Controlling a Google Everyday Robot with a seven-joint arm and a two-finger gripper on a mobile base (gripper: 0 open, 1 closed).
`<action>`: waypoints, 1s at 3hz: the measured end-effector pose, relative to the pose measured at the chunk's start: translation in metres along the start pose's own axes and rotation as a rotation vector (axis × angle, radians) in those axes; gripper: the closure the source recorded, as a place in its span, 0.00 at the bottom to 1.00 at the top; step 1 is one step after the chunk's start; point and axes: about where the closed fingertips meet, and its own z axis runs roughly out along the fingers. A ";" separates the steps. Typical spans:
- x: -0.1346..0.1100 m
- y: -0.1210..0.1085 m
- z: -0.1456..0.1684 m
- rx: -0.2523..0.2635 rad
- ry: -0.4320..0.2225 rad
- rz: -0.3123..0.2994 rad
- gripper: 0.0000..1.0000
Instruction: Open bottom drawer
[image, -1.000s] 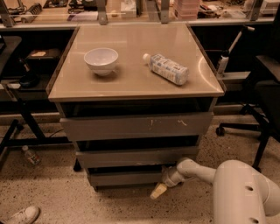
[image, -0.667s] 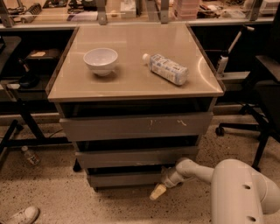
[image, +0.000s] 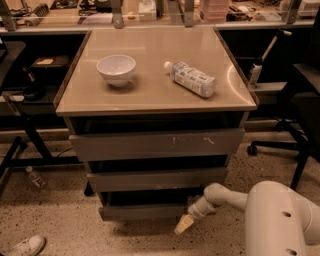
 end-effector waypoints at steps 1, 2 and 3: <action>0.000 0.000 0.000 0.000 0.000 0.000 0.00; 0.025 0.039 -0.002 -0.070 0.037 0.058 0.00; 0.025 0.039 -0.002 -0.070 0.038 0.059 0.00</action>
Offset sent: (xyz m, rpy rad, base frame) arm -0.1611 -0.0162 -0.0015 0.0056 0.3413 -0.0208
